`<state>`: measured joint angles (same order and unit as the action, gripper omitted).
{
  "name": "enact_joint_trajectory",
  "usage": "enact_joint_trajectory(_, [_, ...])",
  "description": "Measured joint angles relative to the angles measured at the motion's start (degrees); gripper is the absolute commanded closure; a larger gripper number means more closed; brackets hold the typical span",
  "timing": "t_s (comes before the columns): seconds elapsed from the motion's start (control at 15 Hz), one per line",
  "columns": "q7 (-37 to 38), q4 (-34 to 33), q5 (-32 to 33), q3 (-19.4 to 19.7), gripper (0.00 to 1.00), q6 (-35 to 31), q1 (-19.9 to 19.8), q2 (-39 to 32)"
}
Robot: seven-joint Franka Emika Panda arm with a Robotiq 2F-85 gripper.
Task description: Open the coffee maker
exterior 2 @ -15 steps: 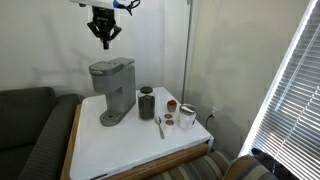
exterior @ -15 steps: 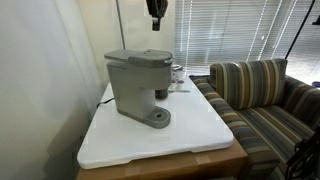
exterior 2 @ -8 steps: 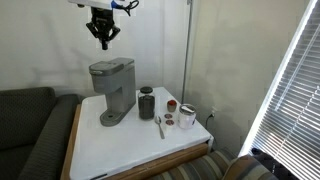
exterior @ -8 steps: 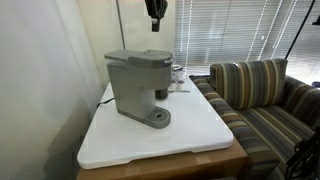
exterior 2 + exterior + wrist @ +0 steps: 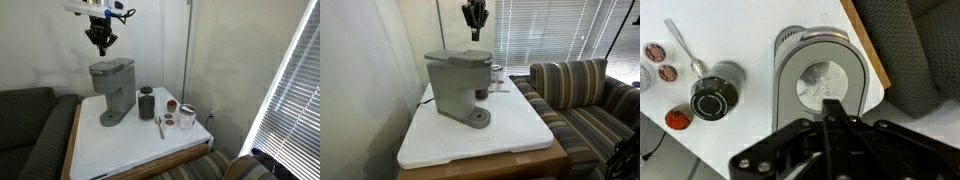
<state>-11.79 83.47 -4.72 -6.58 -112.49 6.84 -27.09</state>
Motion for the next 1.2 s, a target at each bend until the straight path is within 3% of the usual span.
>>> enact_joint_trajectory(0.6, [2.22,-0.27,-0.39,0.03,1.00,-2.86,-0.08,-4.26])
enact_joint_trajectory(0.93, [13.76,-3.32,0.20,0.80,1.00,-0.23,0.67,-5.98])
enact_joint_trajectory(1.2, [21.73,-11.30,1.23,2.01,1.00,7.03,2.26,-10.38])
